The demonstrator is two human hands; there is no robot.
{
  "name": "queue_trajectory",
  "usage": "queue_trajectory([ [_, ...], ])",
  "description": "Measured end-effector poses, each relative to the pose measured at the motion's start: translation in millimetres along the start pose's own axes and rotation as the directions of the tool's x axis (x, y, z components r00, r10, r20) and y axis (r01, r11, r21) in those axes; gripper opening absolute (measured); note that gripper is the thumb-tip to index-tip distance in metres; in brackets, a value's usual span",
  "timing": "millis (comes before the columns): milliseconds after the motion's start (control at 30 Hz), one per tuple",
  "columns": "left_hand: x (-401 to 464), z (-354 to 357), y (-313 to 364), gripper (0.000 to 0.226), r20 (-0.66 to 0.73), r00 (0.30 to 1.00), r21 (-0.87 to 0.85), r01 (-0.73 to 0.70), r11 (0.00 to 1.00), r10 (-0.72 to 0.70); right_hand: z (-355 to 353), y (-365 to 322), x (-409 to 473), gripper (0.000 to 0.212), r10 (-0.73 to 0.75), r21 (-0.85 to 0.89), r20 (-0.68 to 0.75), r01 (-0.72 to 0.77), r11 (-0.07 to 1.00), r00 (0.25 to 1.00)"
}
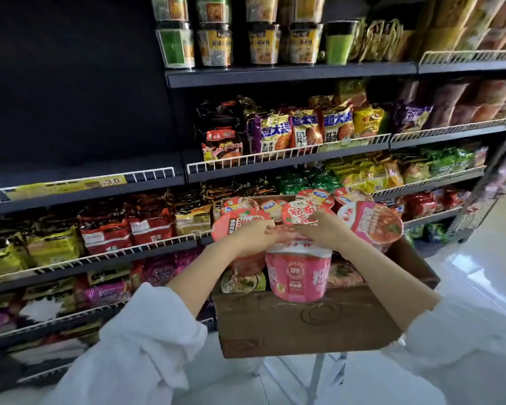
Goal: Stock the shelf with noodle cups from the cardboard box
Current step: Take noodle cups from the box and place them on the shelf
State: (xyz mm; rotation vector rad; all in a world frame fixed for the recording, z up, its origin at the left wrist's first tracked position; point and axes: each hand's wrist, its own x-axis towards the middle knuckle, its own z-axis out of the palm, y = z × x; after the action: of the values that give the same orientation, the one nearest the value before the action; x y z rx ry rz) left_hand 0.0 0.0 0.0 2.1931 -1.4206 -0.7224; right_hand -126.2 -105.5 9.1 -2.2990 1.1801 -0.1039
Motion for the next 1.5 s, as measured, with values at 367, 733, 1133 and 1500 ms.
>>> queue_trajectory([
  [367,-16.4,2.0,0.4,0.095,-0.327,0.939,-0.304,-0.209,0.929,0.104,-21.3,12.1,-4.1,0.039,0.082,0.507,-0.142,0.002,0.862,0.987],
  [733,-29.5,-59.9,-36.7,0.090,-0.401,0.916,-0.492,-0.185,0.851,-0.032,10.6,-41.1,20.1,0.021,-0.066,0.852,-0.081,0.103,0.514,0.995],
  [1133,-15.5,-29.4,-62.0,0.087,-0.149,0.938,-0.805,0.070,0.589,-0.314,48.3,-40.6,40.0,0.067,-0.174,0.862,0.156,-0.048,0.505,0.972],
  [1500,-16.6,-77.3,-64.3,0.065,-0.399,0.849,-0.816,-0.157,0.556,-0.346,24.6,-107.2,63.7,0.090,-0.302,0.802,0.028,0.158,0.576,0.953],
])
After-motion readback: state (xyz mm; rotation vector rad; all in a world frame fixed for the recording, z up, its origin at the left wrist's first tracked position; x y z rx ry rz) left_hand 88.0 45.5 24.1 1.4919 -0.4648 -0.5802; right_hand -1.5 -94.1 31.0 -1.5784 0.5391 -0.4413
